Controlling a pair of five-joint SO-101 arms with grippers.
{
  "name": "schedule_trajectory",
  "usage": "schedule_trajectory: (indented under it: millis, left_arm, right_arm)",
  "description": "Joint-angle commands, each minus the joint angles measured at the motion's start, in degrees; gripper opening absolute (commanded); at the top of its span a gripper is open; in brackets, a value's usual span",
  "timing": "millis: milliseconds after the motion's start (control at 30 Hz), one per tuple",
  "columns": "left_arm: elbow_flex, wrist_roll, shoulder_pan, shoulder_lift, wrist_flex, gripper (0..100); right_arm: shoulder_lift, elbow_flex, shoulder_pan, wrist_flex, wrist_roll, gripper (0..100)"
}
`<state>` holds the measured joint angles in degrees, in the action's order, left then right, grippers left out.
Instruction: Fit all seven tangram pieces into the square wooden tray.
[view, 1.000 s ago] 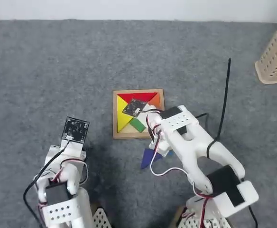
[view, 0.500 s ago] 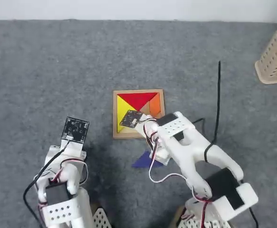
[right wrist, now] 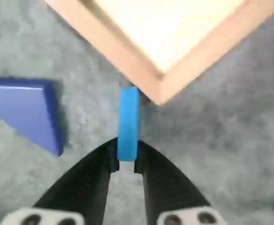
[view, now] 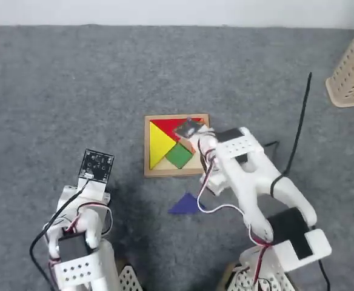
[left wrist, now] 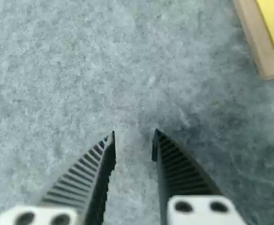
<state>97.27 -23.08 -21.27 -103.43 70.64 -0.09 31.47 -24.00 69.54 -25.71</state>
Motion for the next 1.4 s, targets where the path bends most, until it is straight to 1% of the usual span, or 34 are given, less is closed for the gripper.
schedule_trajectory:
  millis: [0,100,200,367,467,533,600,667,800,967,1067,1200,1367]
  left_arm:
    - [-0.7,0.4,-0.2,-1.3,0.2,12]
    - [-0.7,0.4,-0.2,-1.3,0.2,12]
    - [-0.7,0.4,-0.2,-1.3,0.2,12]
    - [-0.7,0.4,-0.2,-1.3,0.2,12]
    - [-0.7,0.4,-0.2,-1.3,0.2,12]
    - [-0.7,0.4,-0.2,-1.3,0.2,12]
    - [-0.7,0.4,-0.2,-1.3,0.2,12]
    - [-0.7,0.4,-0.2,-1.3,0.2,12]
    - [-0.7,0.4,-0.2,-1.3,0.2,12]
    - [-0.7,0.4,-0.2,-1.3,0.2,12]
    - [-0.7,0.4,-0.2,-1.3,0.2,12]
    - [-0.7,0.4,-0.2,-1.3,0.2,12]
    - [-0.7,0.4,-0.2,-1.3,0.2,12]
  right_arm:
    - [-1.7,-9.1,0.9,5.2,3.9,0.6]
    - [-1.4,-14.6,0.9,7.2,7.8,0.6]
    - [-1.0,-19.1,-1.0,7.2,10.0,0.6]
    - [1.9,-24.2,-6.1,9.2,11.1,0.6]
    - [5.8,-27.6,-10.3,8.4,16.5,0.6]
    - [8.7,-30.4,-13.7,8.5,17.8,0.6]
    - [11.6,-32.7,-16.4,8.5,15.5,0.6]
    - [14.2,-34.5,-17.9,8.5,10.5,0.6]
    - [19.2,-38.8,-18.4,9.7,1.8,0.6]
    - [25.9,-47.7,-18.3,14.3,-3.3,0.6]
    - [28.9,-51.4,-18.4,17.0,-8.3,0.6]
    - [31.0,-52.2,-18.3,17.4,-14.2,0.6]
    - [31.7,-52.2,-18.2,17.2,-16.5,0.6]
